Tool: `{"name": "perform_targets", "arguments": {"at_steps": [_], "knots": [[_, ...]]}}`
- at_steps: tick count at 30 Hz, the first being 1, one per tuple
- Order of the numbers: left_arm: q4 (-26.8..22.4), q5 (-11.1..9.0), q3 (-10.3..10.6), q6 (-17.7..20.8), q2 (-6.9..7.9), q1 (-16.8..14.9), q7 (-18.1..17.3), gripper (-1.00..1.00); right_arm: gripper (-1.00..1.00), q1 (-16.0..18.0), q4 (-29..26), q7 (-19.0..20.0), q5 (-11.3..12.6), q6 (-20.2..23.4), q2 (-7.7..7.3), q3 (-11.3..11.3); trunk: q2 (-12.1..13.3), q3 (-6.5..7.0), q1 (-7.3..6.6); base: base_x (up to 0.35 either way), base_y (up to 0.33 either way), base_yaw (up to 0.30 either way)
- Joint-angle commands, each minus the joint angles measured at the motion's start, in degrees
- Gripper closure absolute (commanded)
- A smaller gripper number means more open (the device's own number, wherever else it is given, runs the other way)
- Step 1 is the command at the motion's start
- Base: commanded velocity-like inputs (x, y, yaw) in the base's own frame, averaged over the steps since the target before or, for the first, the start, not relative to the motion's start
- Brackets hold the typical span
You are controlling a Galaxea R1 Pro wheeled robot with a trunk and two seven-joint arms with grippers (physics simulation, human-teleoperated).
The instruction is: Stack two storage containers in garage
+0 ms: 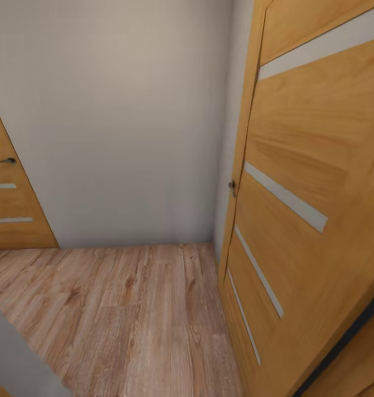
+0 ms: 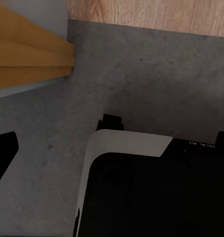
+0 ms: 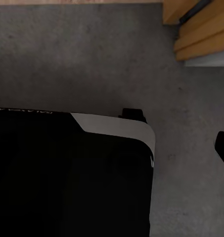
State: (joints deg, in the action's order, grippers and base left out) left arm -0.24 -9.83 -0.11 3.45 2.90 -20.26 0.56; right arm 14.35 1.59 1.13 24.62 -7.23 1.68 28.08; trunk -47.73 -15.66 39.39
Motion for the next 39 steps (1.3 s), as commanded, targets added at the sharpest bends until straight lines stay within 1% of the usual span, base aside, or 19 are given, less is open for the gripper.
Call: {"name": "perform_targets", "arguments": {"at_steps": [1, 16, 21, 34, 39], "knots": [[0.0, -0.5, 0.0, 0.2, 0.00, 0.0, 0.1, -1.00, -1.00, 0.1, 0.2, 0.1, 0.6, -0.3, 0.04, 0.5, -0.1, -0.07, 0.01, 0.004, 0.000, 0.236], [0.0, -0.5, 0.0, 0.2, 0.00, 0.0, 0.1, -1.00, -1.00, 0.1, 0.2, 0.2, 0.6, -0.3, -0.01, 0.5, -0.1, -0.07, 0.01, 0.000, 0.000, 0.254], [0.0, -0.5, 0.0, 0.3, 0.00, 0.0, 0.1, -1.00, -1.00, 0.1, 0.2, 0.2, 0.5, -0.3, -0.01, 0.5, -0.1, -0.07, 0.01, 0.077, 0.000, 0.044], [0.0, -0.5, 0.0, 0.2, 0.00, 0.0, 0.1, -1.00, -1.00, 0.1, 0.2, 0.2, 0.5, -0.4, -0.01, 0.5, -0.1, -0.07, 0.01, 0.287, 0.000, 0.002], [0.0, -0.5, 0.0, 0.2, 0.00, 0.0, 0.1, -1.00, -1.00, 0.1, 0.2, 0.2, 0.4, -0.4, -0.01, 0.5, -0.1, -0.07, 0.01, 0.109, 0.000, 0.000]]}}
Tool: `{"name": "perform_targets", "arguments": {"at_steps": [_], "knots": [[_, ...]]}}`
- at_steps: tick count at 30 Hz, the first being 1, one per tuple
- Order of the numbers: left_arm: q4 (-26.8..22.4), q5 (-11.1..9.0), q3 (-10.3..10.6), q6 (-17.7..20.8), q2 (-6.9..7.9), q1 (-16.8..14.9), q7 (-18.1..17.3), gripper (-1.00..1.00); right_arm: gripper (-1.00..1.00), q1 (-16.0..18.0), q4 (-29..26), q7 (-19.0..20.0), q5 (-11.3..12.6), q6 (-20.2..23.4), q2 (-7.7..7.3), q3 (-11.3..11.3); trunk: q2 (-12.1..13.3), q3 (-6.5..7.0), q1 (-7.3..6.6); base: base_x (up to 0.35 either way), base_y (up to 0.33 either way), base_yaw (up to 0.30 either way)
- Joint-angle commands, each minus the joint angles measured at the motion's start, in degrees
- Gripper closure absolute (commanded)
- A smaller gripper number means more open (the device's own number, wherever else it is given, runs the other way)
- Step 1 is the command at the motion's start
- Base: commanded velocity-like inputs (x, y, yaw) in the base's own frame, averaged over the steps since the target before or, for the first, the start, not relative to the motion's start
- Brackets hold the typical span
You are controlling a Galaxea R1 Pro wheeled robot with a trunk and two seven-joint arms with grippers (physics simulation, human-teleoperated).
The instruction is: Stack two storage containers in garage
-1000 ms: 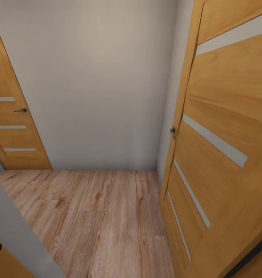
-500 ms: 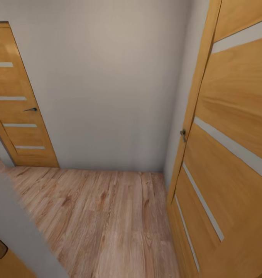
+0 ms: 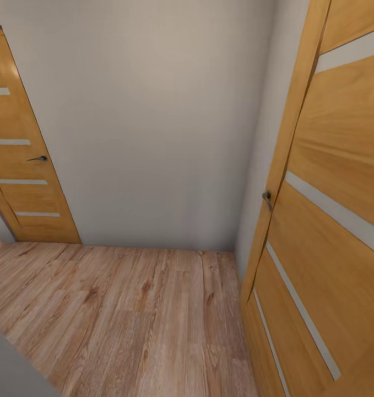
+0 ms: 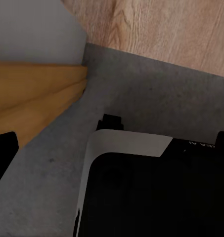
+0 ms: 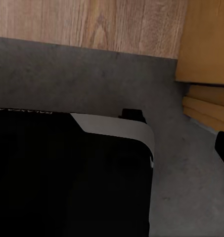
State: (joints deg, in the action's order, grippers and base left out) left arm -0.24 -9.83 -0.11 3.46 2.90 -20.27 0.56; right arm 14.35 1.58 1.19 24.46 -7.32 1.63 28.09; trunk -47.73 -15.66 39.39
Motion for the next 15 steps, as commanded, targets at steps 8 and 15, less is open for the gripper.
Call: {"name": "perform_targets", "arguments": {"at_steps": [8, 15], "knots": [[0.0, -0.5, 0.0, 0.2, 0.02, 0.0, 0.1, -1.00, -1.00, 0.1, 0.2, 0.1, 0.6, -0.3, 0.03, 0.5, -0.1, -0.07, 0.01, 0.066, 0.000, 0.000], [0.0, -0.5, 0.0, 0.2, 0.01, 0.0, 0.1, -1.00, -1.00, 0.1, 0.2, 0.1, 0.6, -0.3, 0.03, 0.5, -0.1, -0.07, 0.01, 0.295, 0.000, 0.000]]}}
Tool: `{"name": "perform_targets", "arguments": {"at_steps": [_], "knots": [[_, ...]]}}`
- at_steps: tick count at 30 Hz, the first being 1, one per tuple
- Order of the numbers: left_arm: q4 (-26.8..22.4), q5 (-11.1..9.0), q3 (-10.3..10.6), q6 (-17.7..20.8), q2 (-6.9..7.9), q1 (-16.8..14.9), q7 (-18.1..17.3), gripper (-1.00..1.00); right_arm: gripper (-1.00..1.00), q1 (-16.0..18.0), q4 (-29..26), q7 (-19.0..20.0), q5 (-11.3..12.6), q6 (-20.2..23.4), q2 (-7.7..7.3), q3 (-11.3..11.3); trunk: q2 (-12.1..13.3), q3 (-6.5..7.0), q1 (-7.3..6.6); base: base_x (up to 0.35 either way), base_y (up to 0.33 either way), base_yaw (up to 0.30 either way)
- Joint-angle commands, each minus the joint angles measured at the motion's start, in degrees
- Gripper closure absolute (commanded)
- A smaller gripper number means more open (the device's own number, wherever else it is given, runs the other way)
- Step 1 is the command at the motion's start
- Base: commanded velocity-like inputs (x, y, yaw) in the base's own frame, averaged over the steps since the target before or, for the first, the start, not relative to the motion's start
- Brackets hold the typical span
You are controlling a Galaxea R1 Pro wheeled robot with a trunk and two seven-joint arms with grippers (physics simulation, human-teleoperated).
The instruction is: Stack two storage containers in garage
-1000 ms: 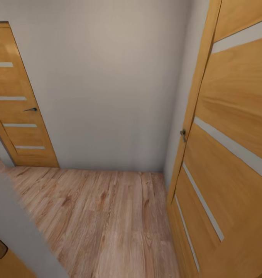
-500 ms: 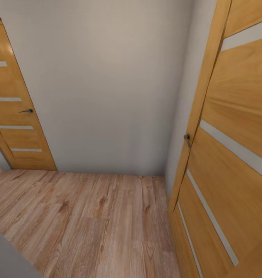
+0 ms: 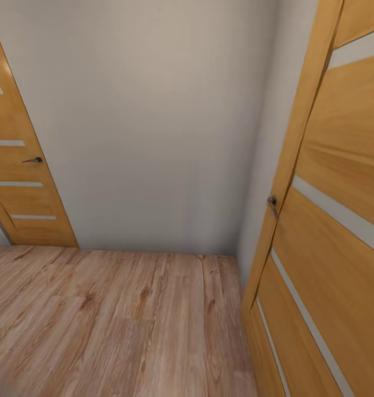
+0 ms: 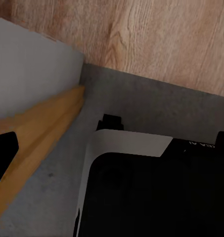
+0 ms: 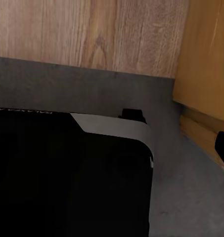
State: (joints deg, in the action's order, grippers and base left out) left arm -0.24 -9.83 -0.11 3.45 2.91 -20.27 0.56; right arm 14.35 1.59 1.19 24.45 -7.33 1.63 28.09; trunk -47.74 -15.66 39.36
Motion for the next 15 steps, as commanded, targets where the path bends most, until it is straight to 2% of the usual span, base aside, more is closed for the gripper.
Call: {"name": "perform_targets", "arguments": {"at_steps": [1, 6, 15], "knots": [[0.0, -0.5, 0.0, 0.2, 0.00, 0.0, 0.1, -1.00, -1.00, 0.1, 0.2, 0.1, 0.6, -0.3, 0.04, 0.5, 0.0, -0.07, 0.04, 0.318, 0.000, 0.000], [0.0, -0.5, 0.0, 0.2, 0.00, 0.0, 0.1, -1.00, -1.00, 0.1, 0.2, 0.1, 0.6, -0.3, 0.04, 0.5, 0.0, -0.07, 0.04, 0.308, 0.000, 0.000], [0.0, -0.5, 0.0, 0.2, -0.01, 0.0, 0.1, -1.00, -1.00, 0.1, 0.2, 0.1, 0.8, -0.3, 0.04, 0.5, 0.0, -0.07, 0.04, 0.047, 0.000, -0.024]]}}
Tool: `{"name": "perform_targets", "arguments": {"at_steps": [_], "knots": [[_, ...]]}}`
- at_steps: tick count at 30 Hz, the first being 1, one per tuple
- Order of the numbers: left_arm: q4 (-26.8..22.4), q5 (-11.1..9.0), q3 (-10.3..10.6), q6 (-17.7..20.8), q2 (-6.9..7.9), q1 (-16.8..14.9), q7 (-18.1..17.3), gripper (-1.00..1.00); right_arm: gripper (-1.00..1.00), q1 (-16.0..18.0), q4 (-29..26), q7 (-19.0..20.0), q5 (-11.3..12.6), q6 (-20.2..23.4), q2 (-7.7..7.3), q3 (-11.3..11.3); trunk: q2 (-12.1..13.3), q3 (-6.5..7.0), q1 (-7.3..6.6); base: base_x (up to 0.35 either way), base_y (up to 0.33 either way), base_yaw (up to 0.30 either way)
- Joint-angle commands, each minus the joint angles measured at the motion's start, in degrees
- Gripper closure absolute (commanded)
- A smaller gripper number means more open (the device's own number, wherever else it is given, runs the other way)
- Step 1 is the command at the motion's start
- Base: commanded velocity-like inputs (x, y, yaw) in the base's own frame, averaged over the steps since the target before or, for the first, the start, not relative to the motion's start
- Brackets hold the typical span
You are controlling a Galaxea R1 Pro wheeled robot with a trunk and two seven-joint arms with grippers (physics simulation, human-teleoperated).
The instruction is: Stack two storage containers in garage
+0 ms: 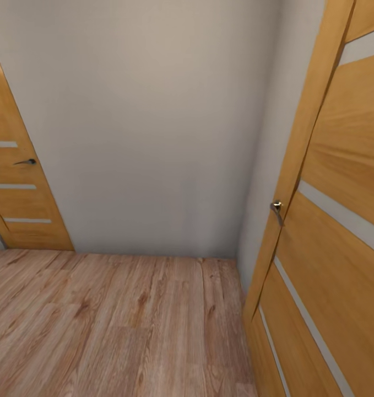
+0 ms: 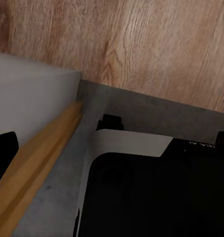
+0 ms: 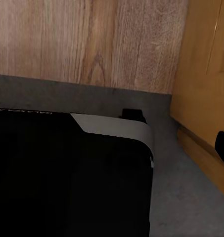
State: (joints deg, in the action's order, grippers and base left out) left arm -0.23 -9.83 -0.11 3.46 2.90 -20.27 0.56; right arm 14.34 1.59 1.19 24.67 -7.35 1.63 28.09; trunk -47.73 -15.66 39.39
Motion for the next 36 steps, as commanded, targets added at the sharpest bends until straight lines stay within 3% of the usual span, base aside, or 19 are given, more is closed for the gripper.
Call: {"name": "perform_targets", "arguments": {"at_steps": [1, 11, 36], "knots": [[0.0, -0.5, 0.0, 0.2, 0.00, 0.0, 0.1, -1.00, -1.00, 0.1, 0.2, 0.1, 0.7, -0.3, 0.04, 0.5, -0.1, -0.07, 0.01, 0.002, 0.000, -0.176], [0.0, -0.5, 0.0, 0.2, 0.01, 0.0, 0.1, -1.00, -1.00, 0.1, 0.2, 0.1, 0.8, -0.3, 0.04, 0.5, -0.1, -0.07, 0.01, 0.015, 0.000, -0.065], [0.0, -0.8, 0.0, 0.2, 0.09, 0.0, 0.1, -1.00, -1.00, 0.1, 0.2, 0.1, 0.6, -0.3, 0.04, 0.5, -0.1, -0.07, 0.01, 0.181, 0.000, 0.000]]}}
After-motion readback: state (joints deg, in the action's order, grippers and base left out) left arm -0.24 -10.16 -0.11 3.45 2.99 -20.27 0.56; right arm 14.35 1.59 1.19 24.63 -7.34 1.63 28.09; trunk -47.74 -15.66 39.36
